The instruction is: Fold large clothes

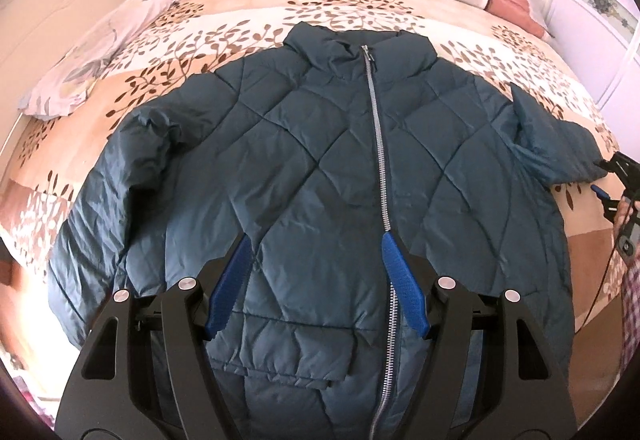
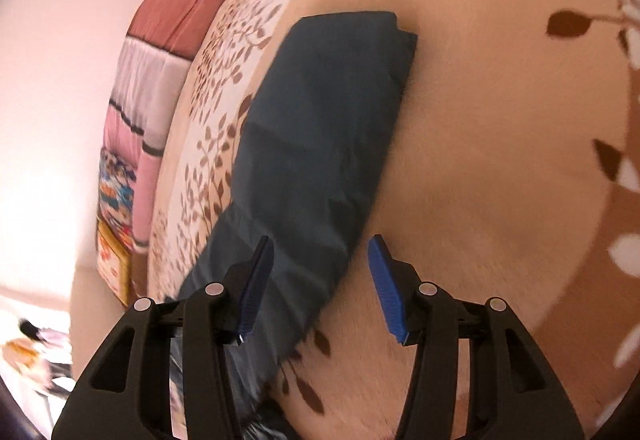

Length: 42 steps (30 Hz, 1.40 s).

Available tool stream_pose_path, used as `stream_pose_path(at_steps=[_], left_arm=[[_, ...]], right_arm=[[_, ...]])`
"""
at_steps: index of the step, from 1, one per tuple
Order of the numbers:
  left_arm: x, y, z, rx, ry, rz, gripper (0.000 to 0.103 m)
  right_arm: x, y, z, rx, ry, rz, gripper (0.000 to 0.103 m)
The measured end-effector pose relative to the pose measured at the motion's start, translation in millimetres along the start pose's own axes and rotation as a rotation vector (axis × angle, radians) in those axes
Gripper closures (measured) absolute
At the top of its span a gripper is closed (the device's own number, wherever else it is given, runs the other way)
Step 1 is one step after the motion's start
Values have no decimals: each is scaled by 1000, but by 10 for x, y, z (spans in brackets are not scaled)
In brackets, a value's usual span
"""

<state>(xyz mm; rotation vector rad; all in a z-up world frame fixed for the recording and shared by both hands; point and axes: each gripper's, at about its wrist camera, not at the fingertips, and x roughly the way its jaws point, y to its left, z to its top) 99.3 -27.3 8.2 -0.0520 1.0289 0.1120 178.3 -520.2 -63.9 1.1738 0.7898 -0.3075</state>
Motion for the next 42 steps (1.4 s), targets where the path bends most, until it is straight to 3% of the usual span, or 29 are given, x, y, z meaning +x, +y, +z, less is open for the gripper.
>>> stream_pose_path(at_steps=[2, 4, 5, 6, 9, 12, 19, 24, 27, 29, 31, 35, 37, 38, 39, 42], left_arm=[[-2, -17, -2, 0, 1, 4, 36], [-17, -21, -10, -5, 5, 11, 36], [-20, -21, -10, -8, 5, 13, 36], [-32, -18, -10, -11, 6, 18, 36], [-71, -10, -17, -18, -3, 27, 36], [-120, 6, -35, -27, -17, 27, 36], [-270, 111, -124, -29, -56, 8, 36], [-414, 303, -215, -52, -107, -23, 36], [-462, 405, -279, -53, -134, -32, 36], [-469, 528, -337, -66, -143, -48, 36], [-446, 649, -378, -90, -142, -65, 36], [-349, 919, -434, -146, -131, -93, 36], [-285, 1033, -444, -168, -122, -107, 36], [-258, 1088, -446, -178, -118, -112, 36], [-237, 1122, -454, -184, -114, -116, 36], [-164, 1270, -455, -202, -104, -133, 36]], right_arm=[[70, -41, 59, 41, -8, 31, 54], [84, -69, 115, 48, -18, 28, 71], [85, -83, 130, 47, -21, 29, 90], [48, -114, 142, 58, -27, 61, 94], [-218, -70, 113, 11, -74, 104, 97], [-589, 125, 50, -118, -138, 113, 98], [-1538, 880, -249, -438, -320, 167, 98], [-1802, 1707, -820, -738, -381, 181, 98], [-1804, 2212, -1423, -959, -383, 187, 98], [-1725, 2485, -1926, -1124, -355, 195, 98], [-1555, 2753, -2636, -1340, -297, 206, 98], [-954, 2821, -3972, -1711, -88, 183, 98], [-576, 2695, -4379, -1800, 20, 109, 98], [-293, 2574, -4566, -1820, 116, 47, 97], [-161, 2506, -4656, -1815, 173, 17, 90], [128, 2310, -4810, -1744, 304, -63, 85]])
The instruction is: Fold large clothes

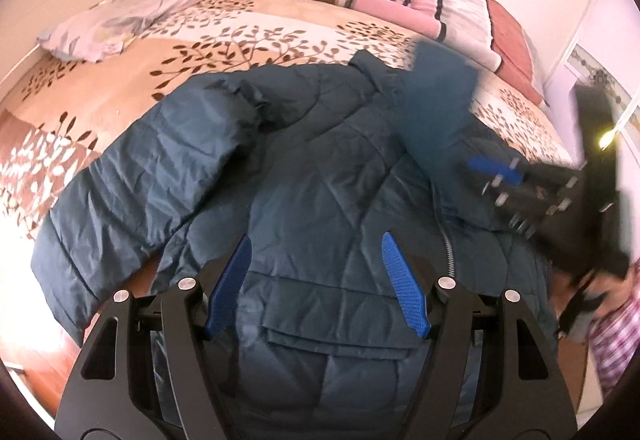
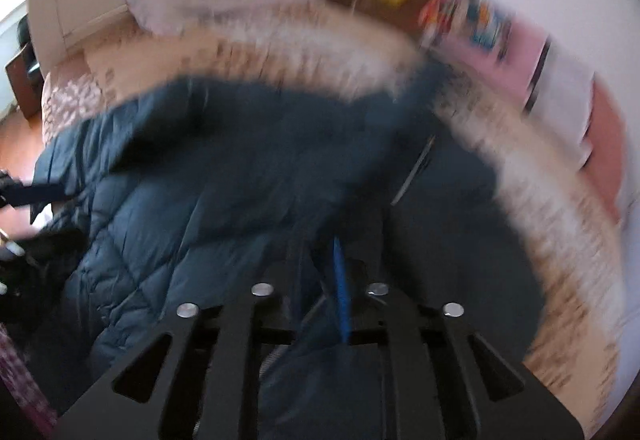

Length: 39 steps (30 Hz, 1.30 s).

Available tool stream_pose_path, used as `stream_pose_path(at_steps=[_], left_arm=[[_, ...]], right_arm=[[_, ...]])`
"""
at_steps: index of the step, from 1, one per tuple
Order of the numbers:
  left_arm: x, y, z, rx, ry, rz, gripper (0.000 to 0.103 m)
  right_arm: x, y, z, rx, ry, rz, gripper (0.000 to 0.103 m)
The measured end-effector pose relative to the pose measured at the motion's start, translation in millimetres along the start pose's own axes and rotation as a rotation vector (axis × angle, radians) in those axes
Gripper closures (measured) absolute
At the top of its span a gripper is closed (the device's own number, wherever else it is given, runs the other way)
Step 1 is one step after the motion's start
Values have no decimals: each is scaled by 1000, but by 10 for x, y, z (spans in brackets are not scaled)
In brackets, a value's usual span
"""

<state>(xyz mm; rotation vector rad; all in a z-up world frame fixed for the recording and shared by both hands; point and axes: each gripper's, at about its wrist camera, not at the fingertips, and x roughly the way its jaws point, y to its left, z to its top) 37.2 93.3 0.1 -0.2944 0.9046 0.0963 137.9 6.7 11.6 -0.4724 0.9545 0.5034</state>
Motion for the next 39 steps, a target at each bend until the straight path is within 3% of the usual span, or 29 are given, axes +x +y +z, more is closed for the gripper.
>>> stream_pose_path(at_steps=[1, 3, 5, 12, 15, 20, 22, 23, 26, 29, 32, 36, 39], left_arm=[[24, 47, 11, -3, 2, -6, 36], [100, 126, 42, -5, 11, -12, 36], [185, 167, 81, -11, 21, -21, 36], [593, 189, 342, -35, 66, -84, 34], [807, 171, 447, -60, 100, -89, 33], [1165, 116, 527, -69, 163, -52, 33], [1254, 66, 532, -50, 173, -40, 33], [1280, 32, 538, -34, 164, -32, 40], [1338, -67, 572, 30, 151, -49, 76], [1326, -156, 652, 59, 116, -4, 90], [1297, -167, 756, 52, 86, 24, 91], [1443, -209, 732, 87, 119, 103, 89], [1485, -275, 688, 127, 113, 158, 85]], right_arm=[[24, -8, -42, 19, 17, 4, 82], [-9, -92, -106, 75, 24, 23, 62], [-114, -184, -145, 137, 14, 18, 57], [-239, -633, -524, 442, 38, 17, 57], [-315, -943, -862, 633, 47, 22, 57], [-433, -1593, -1523, 1055, 14, 63, 57], [-505, -1791, -1704, 1165, -25, 16, 57], [-522, -1846, -1745, 1184, -34, -7, 57], [-493, -2045, -1879, 1254, -59, -3, 57], [-401, -2139, -1929, 1319, -100, 110, 57], [-351, -2158, -1873, 1321, -141, 162, 57], [-355, -2132, -1786, 1254, -174, 209, 57], [-200, -2096, -1724, 1213, -99, 202, 57]])
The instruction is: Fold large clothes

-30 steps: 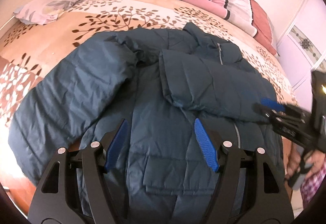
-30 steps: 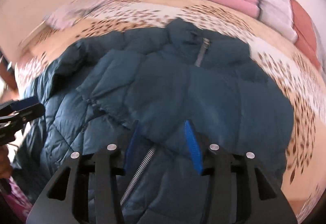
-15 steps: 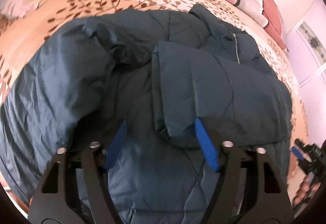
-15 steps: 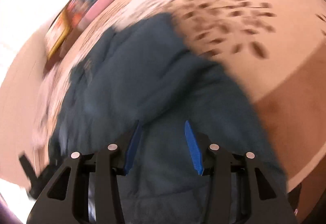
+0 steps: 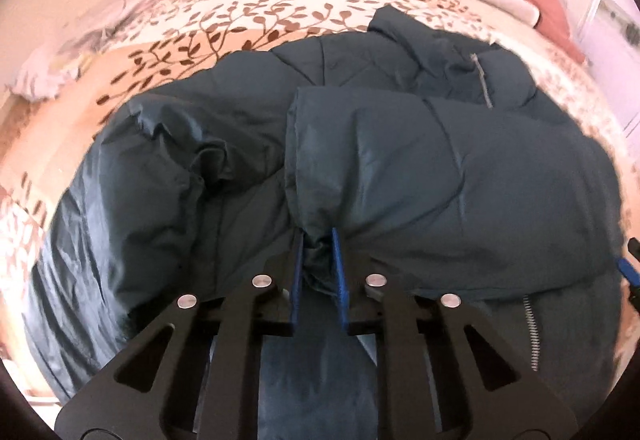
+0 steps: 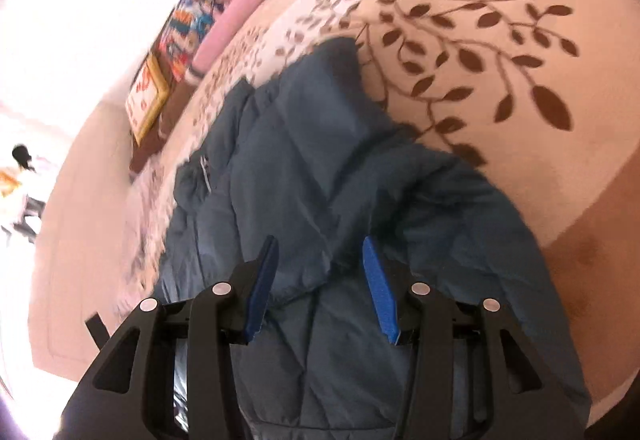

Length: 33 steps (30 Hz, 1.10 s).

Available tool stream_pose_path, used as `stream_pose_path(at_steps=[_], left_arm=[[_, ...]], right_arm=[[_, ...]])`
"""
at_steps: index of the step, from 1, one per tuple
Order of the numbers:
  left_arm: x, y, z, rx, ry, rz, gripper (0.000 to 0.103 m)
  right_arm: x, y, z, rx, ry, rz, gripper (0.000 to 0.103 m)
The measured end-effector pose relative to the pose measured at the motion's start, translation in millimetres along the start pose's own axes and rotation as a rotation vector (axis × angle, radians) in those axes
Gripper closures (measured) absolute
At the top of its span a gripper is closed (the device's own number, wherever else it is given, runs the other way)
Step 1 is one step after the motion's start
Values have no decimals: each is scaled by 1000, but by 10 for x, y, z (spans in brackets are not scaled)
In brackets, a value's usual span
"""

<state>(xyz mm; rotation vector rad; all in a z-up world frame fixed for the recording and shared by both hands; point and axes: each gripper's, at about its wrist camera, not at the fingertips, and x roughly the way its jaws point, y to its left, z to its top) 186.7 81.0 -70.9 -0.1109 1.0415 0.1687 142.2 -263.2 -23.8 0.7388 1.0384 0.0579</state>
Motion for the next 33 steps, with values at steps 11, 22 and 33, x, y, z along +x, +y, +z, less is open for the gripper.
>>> stream_pose_path(at_steps=[11, 22, 33], left_arm=[[-423, 233, -141, -104, -7, -6, 48], [-940, 813, -684, -255, -23, -62, 43], [-1025, 1795, -1281, -613, -24, -137, 42]], right_arm=[[-31, 253, -179, -138, 36, -97, 57], [-115, 783, -860, -359, 118, -86, 57], [-24, 1082, -1263, -460, 203, -68, 57]])
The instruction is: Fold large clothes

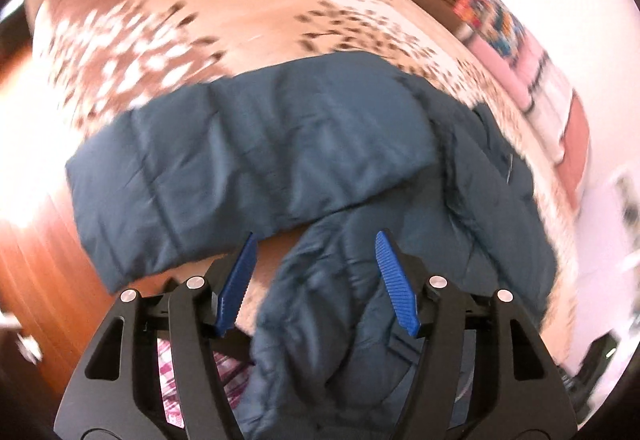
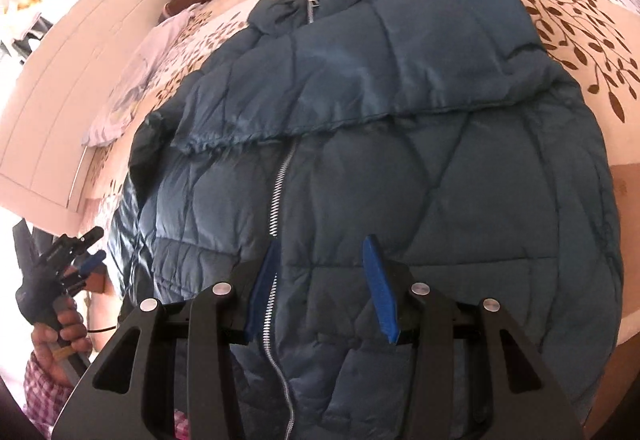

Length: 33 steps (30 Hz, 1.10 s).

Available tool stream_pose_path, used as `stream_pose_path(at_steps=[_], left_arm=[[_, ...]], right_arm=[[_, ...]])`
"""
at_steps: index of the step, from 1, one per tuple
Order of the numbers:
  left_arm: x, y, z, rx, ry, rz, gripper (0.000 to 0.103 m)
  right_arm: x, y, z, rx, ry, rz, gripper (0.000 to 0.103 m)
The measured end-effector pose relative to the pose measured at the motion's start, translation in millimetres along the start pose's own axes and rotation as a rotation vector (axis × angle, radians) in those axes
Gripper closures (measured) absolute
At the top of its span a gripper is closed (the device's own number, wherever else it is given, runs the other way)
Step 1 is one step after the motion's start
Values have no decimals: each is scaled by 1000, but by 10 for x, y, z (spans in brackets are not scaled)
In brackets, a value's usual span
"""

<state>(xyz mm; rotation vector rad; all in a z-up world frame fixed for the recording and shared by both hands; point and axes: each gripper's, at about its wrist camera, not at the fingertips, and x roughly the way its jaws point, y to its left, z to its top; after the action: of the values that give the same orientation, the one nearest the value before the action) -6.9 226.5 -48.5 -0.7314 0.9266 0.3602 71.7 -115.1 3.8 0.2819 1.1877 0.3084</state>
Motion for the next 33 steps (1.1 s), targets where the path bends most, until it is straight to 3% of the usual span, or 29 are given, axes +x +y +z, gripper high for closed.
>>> stream_pose_path(at_steps=[5, 11, 13, 18, 23, 25, 26, 29, 33], left_arm=[[71, 589, -15, -301, 20, -108, 42], [357, 884, -167, -596, 90, -250, 42], [432, 875, -199, -615, 102, -255, 42], [560, 983, -238, -652, 87, -182, 42], [644, 1173, -201, -760, 48, -151, 42], [623, 1200, -183, -786, 15, -138, 52], [602, 1203, -171, -778, -6, -111, 65], [522, 1169, -119, -695, -64, -67, 91], [208, 924, 85, -493, -218, 18, 97]], right_arm=[[19, 76, -40, -15, 7, 3, 57], [31, 96, -71, -25, 20, 0, 57], [38, 91, -69, -23, 21, -1, 57], [59, 87, -67, -23, 28, -2, 57], [89, 102, -76, -29, 36, -4, 57], [97, 120, -83, -36, 38, -6, 57], [99, 132, -87, -42, 38, -8, 57], [101, 162, -92, -53, 36, -10, 57], [97, 148, -94, -48, 35, -7, 57]])
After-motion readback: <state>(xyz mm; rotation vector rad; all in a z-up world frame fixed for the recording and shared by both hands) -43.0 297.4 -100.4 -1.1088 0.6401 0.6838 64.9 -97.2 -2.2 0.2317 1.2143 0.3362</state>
